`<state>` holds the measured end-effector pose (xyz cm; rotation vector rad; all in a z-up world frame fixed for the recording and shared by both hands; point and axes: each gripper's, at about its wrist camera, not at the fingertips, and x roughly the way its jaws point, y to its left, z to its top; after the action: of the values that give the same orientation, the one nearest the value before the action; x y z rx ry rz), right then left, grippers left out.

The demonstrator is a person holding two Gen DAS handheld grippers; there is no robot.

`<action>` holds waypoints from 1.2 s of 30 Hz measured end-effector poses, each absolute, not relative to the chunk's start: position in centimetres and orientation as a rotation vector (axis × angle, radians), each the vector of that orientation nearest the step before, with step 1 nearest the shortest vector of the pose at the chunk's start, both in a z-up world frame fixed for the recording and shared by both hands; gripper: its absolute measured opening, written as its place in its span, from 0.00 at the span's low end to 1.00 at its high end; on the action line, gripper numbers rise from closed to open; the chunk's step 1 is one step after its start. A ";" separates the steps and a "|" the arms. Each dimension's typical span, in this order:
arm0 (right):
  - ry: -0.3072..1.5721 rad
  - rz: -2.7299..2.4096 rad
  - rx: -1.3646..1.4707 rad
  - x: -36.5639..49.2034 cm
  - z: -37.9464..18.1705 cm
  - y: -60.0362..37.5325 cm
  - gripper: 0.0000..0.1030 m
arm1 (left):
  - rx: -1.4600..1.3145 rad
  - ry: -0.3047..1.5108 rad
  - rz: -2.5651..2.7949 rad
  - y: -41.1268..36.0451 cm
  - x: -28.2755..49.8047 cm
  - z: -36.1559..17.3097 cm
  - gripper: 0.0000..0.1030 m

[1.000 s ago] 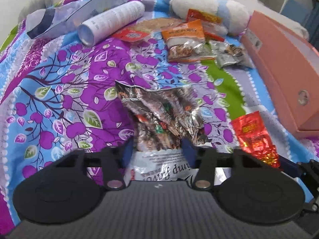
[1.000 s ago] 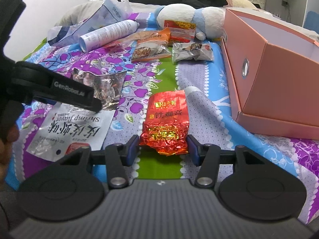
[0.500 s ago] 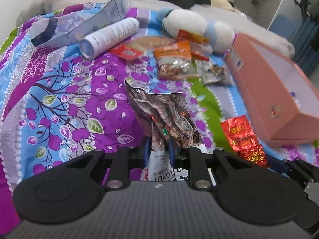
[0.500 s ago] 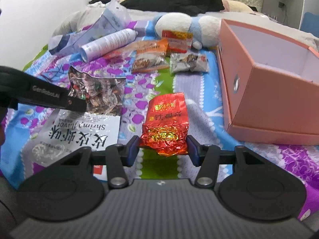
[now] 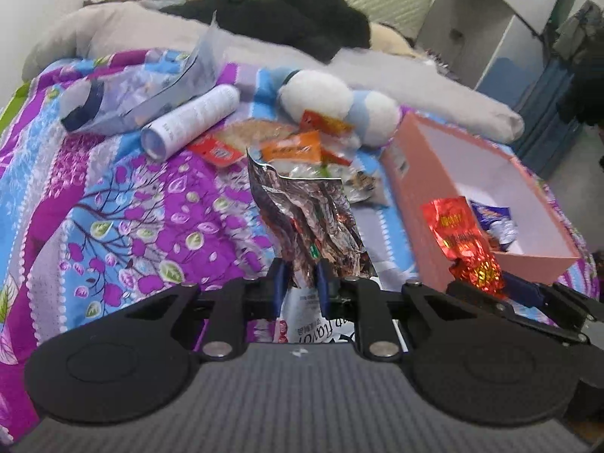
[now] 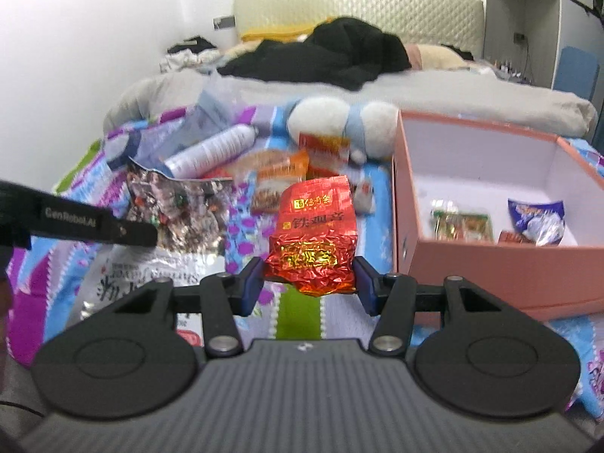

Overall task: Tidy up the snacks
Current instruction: 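Carry the clear bag in the left tool while the right tool carries the tea packet to the pink box, then open the left tool dropping the clear bag while the right tool releases the tea packet into the box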

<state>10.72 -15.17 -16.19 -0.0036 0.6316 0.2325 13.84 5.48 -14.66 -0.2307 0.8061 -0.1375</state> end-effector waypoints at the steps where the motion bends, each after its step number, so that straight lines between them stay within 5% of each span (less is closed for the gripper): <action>1: 0.619 0.233 0.000 10.5 -15.6 -15.2 0.52 | -0.233 0.799 -0.146 5.4 13.7 -14.2 0.20; 19: 0.488 0.065 0.042 10.1 -11.3 -22.0 0.53 | -0.231 0.704 -0.349 -2.0 17.4 -9.9 0.16; 36: 0.456 -0.072 0.178 17.3 -8.5 -31.3 0.53 | -0.197 0.753 -0.529 -14.3 30.6 -7.5 0.14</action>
<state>17.31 -31.31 -8.51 0.1776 0.4558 -0.0720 30.61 -14.32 -7.54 -0.1965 0.7532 -0.5291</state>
